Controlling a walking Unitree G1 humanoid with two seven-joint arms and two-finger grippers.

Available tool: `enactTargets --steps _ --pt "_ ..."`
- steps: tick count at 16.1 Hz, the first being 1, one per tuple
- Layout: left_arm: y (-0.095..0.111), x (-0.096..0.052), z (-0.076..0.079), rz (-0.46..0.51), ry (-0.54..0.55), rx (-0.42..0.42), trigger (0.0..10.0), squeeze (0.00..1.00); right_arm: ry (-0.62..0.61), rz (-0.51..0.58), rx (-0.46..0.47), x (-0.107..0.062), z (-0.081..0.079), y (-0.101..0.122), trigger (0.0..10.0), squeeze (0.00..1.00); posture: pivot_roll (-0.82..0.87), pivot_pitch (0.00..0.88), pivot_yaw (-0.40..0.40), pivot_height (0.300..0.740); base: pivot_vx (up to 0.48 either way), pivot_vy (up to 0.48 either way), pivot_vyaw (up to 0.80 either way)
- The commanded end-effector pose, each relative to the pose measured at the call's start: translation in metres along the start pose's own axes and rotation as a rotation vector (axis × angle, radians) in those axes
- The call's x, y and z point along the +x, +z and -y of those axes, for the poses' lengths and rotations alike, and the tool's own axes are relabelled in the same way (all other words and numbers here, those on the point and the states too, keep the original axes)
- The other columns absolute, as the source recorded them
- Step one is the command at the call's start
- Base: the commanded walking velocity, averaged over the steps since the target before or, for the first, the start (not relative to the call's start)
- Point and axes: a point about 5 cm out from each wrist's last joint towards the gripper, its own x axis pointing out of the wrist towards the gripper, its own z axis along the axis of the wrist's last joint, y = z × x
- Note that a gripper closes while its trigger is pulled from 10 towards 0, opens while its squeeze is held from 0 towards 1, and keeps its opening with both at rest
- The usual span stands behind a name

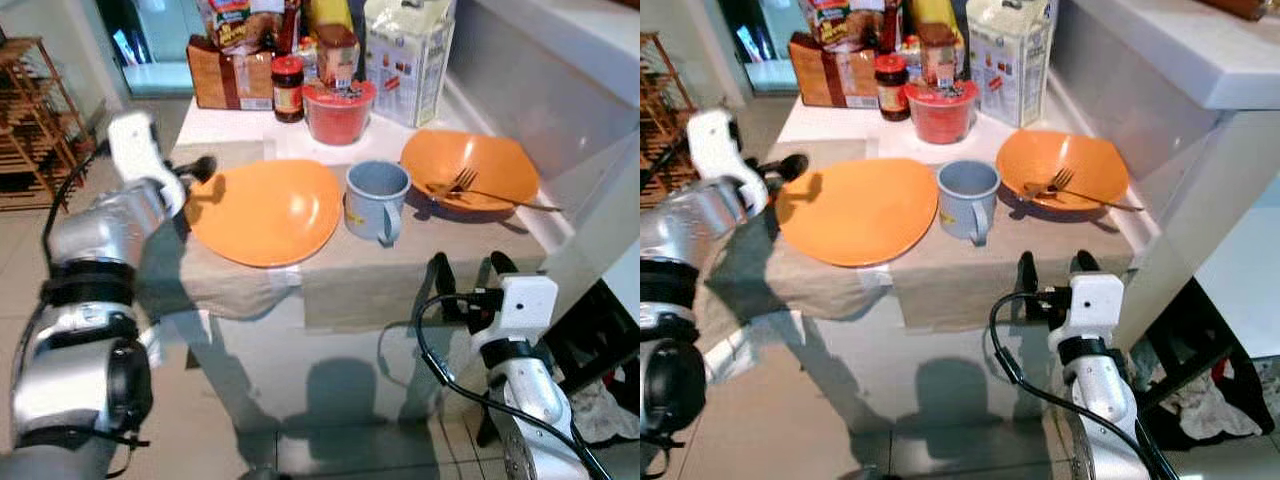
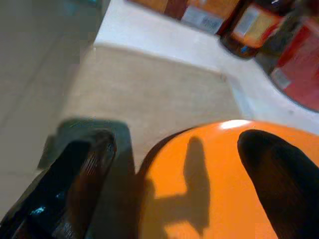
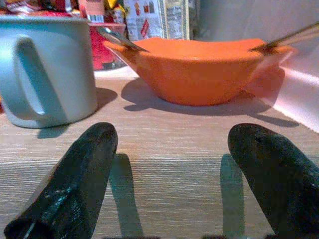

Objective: Setting the table

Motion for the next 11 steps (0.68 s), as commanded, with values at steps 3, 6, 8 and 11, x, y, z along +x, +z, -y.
enactTargets --steps 3,6,8,11 --pt "0.006 -0.001 -0.008 -0.040 0.008 -0.049 10.0 0.00 0.007 -0.039 0.025 -0.002 0.000 -0.007 10.0 0.00 -0.08 0.000 0.026 0.740 0.000 0.000 0.00" --pt "0.009 -0.001 -0.009 -0.077 -0.022 -0.131 10.0 0.00 0.010 -0.048 0.031 -0.002 0.000 -0.009 10.0 0.00 -0.08 0.000 0.027 0.740 0.000 0.000 0.00" --pt "0.012 -0.002 -0.001 -0.080 -0.080 -0.170 10.0 0.00 0.014 -0.053 0.032 -0.002 0.000 -0.010 10.0 0.00 -0.08 0.000 0.021 0.740 0.000 0.000 0.00" --pt "0.008 -0.001 0.004 -0.112 -0.123 -0.184 10.0 0.00 0.022 -0.062 0.030 -0.001 0.000 -0.013 10.0 0.00 -0.07 0.000 0.018 0.740 0.000 0.000 0.00"
